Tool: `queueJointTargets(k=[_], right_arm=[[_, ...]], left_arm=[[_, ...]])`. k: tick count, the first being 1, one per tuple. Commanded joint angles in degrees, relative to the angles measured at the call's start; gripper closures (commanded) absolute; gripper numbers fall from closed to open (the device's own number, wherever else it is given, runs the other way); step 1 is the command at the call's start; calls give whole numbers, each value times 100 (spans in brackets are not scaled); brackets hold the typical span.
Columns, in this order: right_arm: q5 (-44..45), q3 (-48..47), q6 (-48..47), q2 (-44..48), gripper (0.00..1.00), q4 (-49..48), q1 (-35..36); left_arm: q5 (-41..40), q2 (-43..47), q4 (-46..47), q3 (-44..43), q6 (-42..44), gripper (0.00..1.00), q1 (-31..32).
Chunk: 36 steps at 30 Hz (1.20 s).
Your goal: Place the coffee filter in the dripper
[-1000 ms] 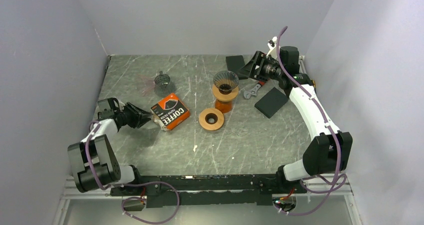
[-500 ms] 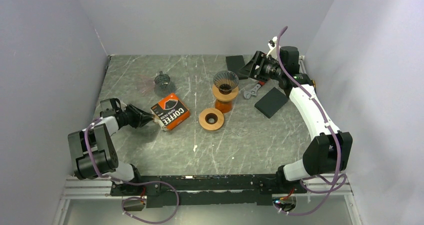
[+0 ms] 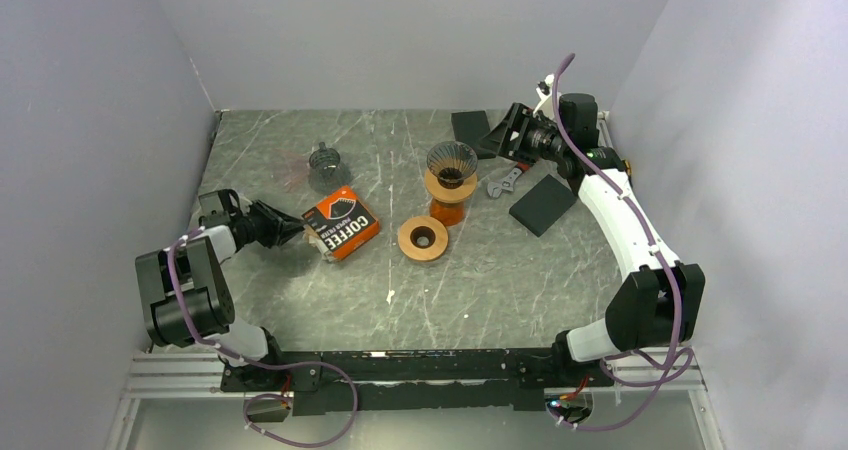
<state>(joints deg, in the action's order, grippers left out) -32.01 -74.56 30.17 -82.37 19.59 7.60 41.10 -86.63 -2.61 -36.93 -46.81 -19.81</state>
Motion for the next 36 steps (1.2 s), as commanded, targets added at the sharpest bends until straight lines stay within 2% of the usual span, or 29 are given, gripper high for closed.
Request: queueJointTargets(k=[1,7,15,30,36], right_arm=[[11,12,-81,238,32,-124,14],[11,21,-73,234,32,-143,14],[-6,51,-65,248,32,-157,14],[-25,82,-74,286,32,-149,14],[-38,78,-67,285,32,-157,14]], left_arm=[[174,-47,190,-186,11,73,-18],[135,-14,156,-73,79,72,41],[-332,300,-233,-17,329,69,147],[-397,187,145,139,151,71,436],[-546,220,-34,142,246,71,446]])
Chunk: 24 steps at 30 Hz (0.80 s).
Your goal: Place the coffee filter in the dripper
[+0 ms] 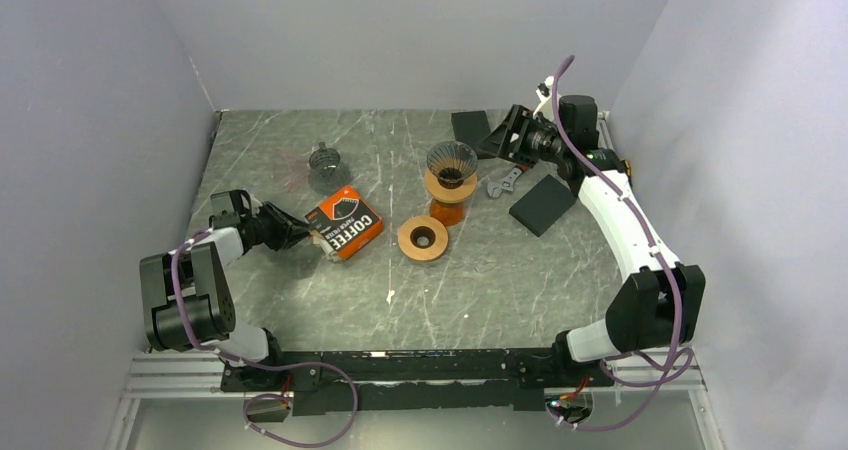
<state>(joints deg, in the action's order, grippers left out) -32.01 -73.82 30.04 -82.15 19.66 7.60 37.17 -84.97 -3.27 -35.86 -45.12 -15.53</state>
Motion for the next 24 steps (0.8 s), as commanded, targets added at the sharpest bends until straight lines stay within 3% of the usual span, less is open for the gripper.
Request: queueJointTargets(k=[1,16,24], right_arm=[[-42,8,-51,261,32,-172,14],[-95,-5,-15,228,32,-208,16],[-104,-31,-7,221,32,-208,14]], left_arm=[[-157,94,57,61,55,70,16],[-35,219,283,194,-72,75,42],[-35,517,341,249,25,100,53]])
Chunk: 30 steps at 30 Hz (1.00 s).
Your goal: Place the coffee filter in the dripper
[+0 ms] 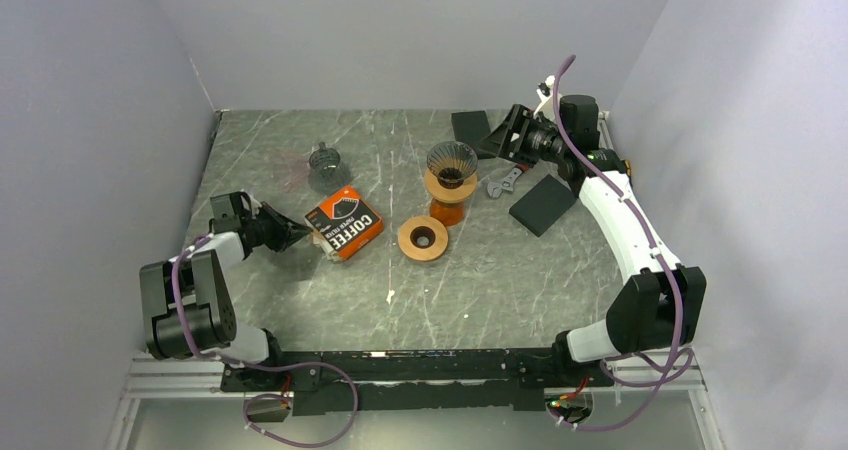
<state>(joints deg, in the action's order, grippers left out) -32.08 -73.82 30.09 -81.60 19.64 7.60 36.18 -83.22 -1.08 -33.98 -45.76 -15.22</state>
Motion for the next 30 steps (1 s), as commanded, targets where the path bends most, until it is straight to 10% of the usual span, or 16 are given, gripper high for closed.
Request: queueJointTargets(k=[1,30], right_arm=[[-102,-42,-12,155,32,-202,14],[-47,-107,5,177,32,-206,23]], left_arm=[[42,420,-1,70,111,100,23],[-1833,3190,-3606,-887,773,100,25]])
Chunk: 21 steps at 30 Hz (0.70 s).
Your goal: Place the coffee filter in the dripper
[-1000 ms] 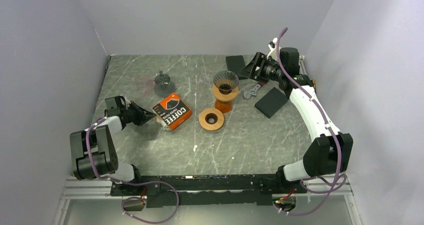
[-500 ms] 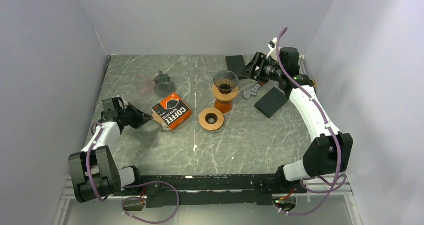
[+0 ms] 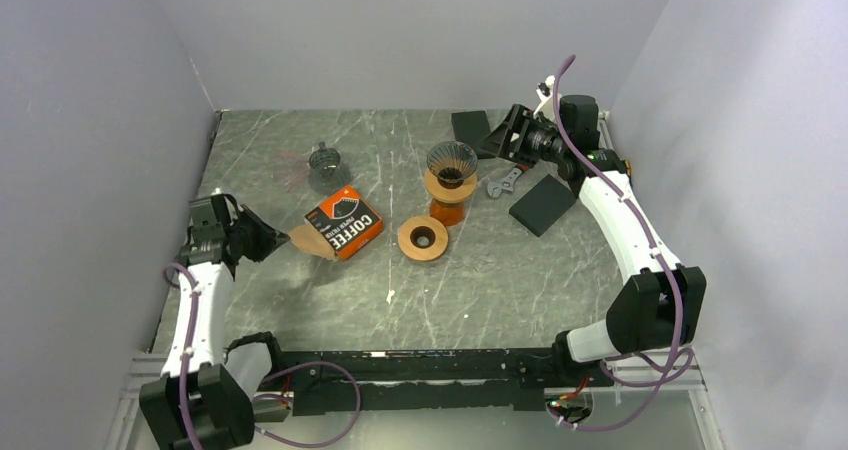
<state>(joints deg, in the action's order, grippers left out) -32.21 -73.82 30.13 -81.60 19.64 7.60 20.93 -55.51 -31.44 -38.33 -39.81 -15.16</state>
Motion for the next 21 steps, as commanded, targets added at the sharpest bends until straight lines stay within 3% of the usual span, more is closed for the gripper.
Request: queueJointTargets(k=[1,7,21], right_arm=[[-32,-106,2,193,32,-214,23],[-6,-106,27,237,32,-232,23],[27,-173,67,309,31,-206,31]], left_arm=[[-296,520,-626,-539,228,100,14],[-27,857,-702,-1112,691,100,15],[1640,377,629,-1520,1190,100,168]])
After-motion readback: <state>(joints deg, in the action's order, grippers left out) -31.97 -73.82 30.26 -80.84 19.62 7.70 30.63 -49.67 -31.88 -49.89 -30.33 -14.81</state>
